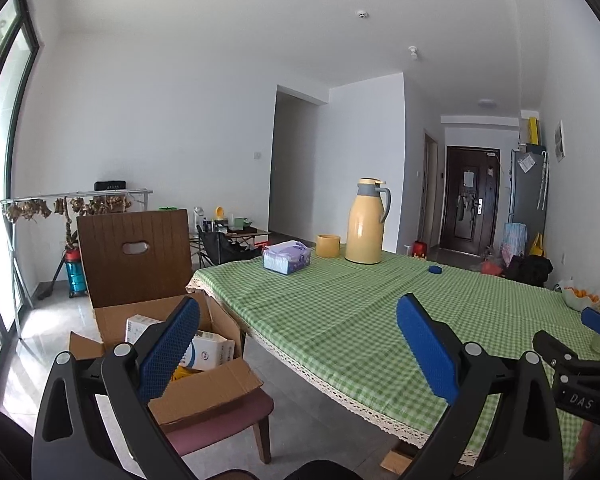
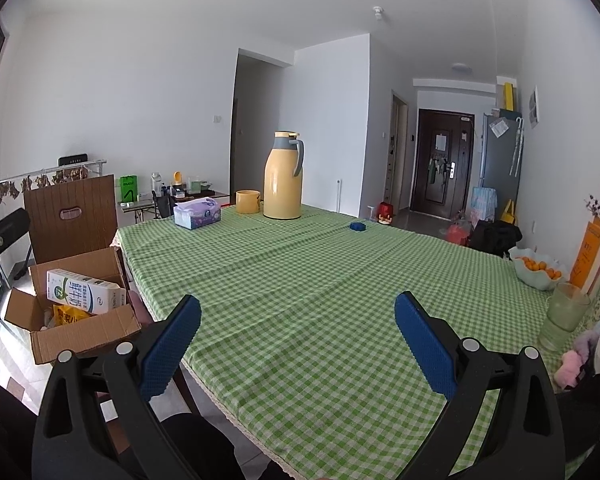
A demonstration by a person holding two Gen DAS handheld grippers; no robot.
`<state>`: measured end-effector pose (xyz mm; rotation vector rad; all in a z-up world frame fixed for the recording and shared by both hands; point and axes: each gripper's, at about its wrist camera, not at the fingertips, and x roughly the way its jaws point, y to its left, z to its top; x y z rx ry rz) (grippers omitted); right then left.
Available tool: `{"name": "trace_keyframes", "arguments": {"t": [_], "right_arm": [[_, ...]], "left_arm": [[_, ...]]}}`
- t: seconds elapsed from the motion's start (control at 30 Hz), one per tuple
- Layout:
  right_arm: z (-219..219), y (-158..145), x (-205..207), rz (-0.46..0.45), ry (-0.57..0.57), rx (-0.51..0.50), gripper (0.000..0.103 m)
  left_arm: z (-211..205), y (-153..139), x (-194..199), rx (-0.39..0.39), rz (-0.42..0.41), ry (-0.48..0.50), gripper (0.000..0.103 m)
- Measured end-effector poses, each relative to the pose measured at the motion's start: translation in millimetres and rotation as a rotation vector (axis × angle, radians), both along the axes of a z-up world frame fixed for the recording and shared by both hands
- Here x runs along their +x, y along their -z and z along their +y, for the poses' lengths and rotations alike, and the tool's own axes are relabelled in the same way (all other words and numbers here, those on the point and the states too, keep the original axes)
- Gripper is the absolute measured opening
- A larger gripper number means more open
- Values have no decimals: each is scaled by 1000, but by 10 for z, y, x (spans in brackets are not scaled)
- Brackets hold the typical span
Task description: Collect trash
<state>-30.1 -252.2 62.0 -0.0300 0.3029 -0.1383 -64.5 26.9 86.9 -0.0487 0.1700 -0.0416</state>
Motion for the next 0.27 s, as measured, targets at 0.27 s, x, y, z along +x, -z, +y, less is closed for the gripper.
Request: {"name": "trace_keyframes", "arguments": {"t": [0.27], "right_arm": [[-350, 66, 279, -20, 13, 54, 93]], "left_arm": [[-187, 125, 302, 59, -24, 1, 96]]}}
